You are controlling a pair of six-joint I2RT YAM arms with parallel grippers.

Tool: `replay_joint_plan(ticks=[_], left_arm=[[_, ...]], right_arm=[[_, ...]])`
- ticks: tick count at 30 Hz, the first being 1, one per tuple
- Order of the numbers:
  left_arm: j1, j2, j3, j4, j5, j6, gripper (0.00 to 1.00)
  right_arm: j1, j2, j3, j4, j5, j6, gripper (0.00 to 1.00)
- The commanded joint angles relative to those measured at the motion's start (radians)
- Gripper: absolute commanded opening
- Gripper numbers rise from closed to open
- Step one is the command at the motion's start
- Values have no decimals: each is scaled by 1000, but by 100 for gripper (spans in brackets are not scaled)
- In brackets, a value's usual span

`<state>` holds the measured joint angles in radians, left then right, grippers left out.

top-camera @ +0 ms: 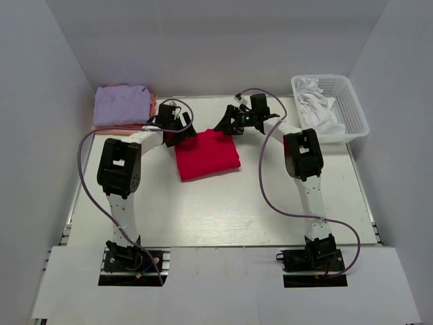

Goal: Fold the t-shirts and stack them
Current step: Fold the long partially folded tshirt into a neat square

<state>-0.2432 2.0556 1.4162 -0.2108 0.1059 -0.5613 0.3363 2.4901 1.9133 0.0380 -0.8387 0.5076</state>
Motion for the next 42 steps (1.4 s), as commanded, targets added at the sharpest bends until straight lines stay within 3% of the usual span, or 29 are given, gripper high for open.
replay_joint_plan(ticks=[1,9,16,20,27,33,42], left_arm=[[18,-55,29,-107,-60,41,100],[-1,-242,122,-191,31,130,100],[-21,-400,-191,-24,276,54,100],[-50,-433,-309,91,374,20,100],[-97,-397,-371,148,402,-11,100],[-117,-387,-450,191,402,-31,100],[-117,-306,-646,277,382,-40,100]], right_arm=[[-8,-124,-8,-79,56,-78,90],[-8,-391,-94,-185,131,-211,90],[33,-632,-462,-77,126,-179,90],[61,-688,-577,-6,63,-143,90],[135,-688,-661,100,61,-58,90],[181,-585,-657,151,36,1,90],[165,-494,-806,260,46,48,90]])
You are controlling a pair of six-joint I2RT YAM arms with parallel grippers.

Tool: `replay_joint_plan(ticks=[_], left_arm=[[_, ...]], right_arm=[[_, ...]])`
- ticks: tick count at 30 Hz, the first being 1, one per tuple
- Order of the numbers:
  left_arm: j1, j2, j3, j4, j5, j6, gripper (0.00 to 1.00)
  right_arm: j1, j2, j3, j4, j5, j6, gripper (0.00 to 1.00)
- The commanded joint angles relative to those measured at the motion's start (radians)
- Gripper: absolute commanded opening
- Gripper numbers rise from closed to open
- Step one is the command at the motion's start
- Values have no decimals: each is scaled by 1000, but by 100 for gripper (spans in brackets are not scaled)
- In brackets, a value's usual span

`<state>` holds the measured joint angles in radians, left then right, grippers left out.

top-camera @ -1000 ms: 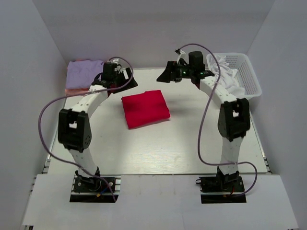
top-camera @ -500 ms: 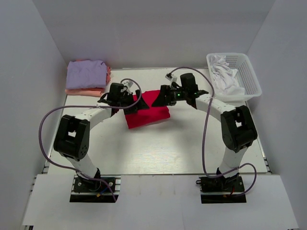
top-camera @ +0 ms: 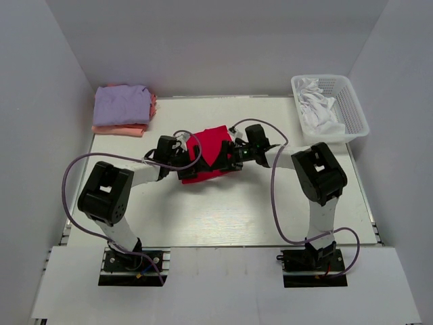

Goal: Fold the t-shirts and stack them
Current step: Fold the long partially folded tshirt into a neat square

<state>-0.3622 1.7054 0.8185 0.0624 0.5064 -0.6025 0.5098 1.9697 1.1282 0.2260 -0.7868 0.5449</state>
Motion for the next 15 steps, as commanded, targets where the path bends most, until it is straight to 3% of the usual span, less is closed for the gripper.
replay_joint_plan(ticks=[1,6,15], left_arm=[[15,54,-58,4,-19,1,100],[16,65,-81,-28,-65,12,100],[16,48,-68,-160,-160,55,100]], right_arm=[[-11,35,-22,62,10,6,90],[-57,98,-41,39,32,-19,90],[-155,69,-116,58,-11,-48,90]])
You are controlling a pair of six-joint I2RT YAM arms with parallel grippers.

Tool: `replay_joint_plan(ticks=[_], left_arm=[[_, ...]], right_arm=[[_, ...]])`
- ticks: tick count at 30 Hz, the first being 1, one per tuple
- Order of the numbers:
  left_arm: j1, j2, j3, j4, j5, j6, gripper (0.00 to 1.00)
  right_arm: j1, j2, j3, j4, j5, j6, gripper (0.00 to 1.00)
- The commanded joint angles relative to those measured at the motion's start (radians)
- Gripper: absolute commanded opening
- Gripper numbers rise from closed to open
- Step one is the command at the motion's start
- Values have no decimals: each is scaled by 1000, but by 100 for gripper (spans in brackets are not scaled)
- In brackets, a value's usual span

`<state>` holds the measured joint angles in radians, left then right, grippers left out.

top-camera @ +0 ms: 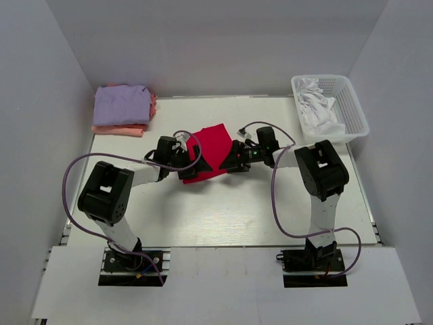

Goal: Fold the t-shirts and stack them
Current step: Fold the long partially folded tshirt into a neat square, then put the neatly folded tshirt into the corner of the board with the left arm

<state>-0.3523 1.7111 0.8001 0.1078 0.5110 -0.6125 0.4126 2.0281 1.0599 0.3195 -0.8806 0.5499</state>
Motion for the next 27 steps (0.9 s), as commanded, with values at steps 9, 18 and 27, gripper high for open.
replay_joint_plan(ticks=[9,18,27], left_arm=[[6,-171,78,-341,-192,77,100],[6,-349,255,-581,-438,25,100],[24,-225,340,-778,-677,-76,100]], right_arm=[[-81,-123,-43,-69,49,-85,90],[-80,-392,-119,-157,124,-142,90],[-81,-643,-209,-315,258,-200,90]])
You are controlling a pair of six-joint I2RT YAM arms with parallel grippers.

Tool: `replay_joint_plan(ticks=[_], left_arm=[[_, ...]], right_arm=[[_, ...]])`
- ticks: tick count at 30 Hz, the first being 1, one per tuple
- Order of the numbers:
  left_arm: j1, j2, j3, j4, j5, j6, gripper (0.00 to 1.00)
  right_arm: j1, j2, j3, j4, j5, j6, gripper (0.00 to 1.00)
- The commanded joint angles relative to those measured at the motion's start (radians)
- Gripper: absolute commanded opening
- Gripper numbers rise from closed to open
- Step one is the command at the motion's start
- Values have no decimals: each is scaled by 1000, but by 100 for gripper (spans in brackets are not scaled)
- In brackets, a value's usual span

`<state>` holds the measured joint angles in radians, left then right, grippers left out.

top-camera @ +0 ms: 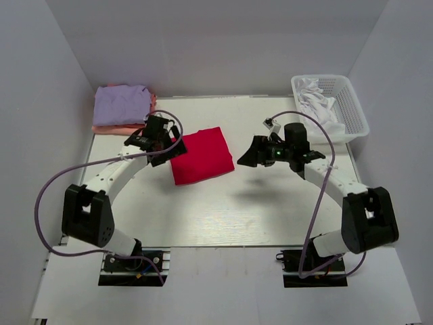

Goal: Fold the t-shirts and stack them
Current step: Put the neatly folded tshirt into the corner of the board with the left arm

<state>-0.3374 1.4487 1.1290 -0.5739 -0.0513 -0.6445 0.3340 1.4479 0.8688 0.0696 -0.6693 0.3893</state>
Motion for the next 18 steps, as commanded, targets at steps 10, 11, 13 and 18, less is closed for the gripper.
replay_joint_plan(ticks=[10,11,13,18], left_arm=[[29,245,64,-47,-127,-53,84],[29,257,64,-47,-127,-53,84],[38,294,74,-27,-150,-53,81],[38,401,104,-27,-156,-44,75]], right_arm=[[-1,-218,-33,-231,111,-104,90],[-1,-231,-39,-241,112,-110,90],[-1,-244,-47,-249,111,-115,90],[-4,-273,-47,-277,94,-119,90]])
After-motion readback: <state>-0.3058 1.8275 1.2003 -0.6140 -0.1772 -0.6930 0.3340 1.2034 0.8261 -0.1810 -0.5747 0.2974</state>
